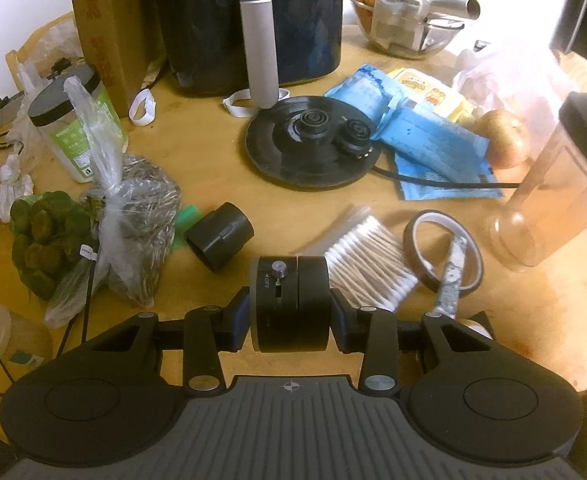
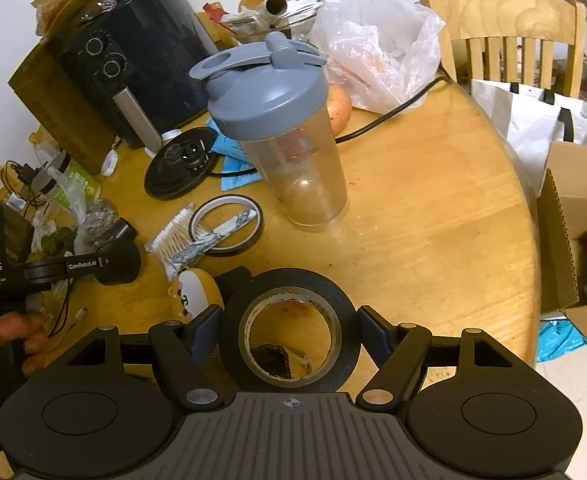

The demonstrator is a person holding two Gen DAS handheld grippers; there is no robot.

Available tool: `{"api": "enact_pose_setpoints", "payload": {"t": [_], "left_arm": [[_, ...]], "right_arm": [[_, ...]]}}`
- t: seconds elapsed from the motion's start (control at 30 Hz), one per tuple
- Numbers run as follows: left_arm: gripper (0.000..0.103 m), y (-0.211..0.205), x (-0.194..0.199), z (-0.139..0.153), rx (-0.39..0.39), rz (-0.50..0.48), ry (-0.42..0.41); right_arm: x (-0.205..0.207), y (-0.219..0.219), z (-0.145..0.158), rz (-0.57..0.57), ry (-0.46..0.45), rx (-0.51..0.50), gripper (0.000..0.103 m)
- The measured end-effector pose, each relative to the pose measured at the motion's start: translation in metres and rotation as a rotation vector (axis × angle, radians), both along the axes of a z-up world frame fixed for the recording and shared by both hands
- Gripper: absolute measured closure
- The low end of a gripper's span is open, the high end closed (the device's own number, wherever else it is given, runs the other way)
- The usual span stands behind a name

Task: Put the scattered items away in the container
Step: 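Carry the tape roll with the right gripper while the left gripper grasps a black cylinder, then carry the black cylinder with the left gripper while the right gripper carries the tape roll over the box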

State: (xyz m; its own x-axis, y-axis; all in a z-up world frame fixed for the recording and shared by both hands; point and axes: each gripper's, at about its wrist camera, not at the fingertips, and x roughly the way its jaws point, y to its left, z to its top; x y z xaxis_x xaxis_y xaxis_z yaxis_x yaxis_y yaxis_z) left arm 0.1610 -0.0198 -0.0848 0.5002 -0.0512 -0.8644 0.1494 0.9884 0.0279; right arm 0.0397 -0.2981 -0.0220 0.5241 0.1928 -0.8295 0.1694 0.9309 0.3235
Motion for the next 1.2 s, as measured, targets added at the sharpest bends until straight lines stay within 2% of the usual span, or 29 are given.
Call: {"api": "enact_pose_setpoints", "payload": {"t": [0.5,1.2], "left_arm": [[0.064,0.009,-0.026,0.043,-0.065,-0.001,-0.015],[0.064,0.019,-0.089,0.091,-0.115,-0.035,-0.034]], "right_arm": [[0.001,0.013,0.008,0.082,-0.023,-0.023,0.028],[-0.004,0.036,0.02,0.217,-0.035,-0.085,0.028]]}}
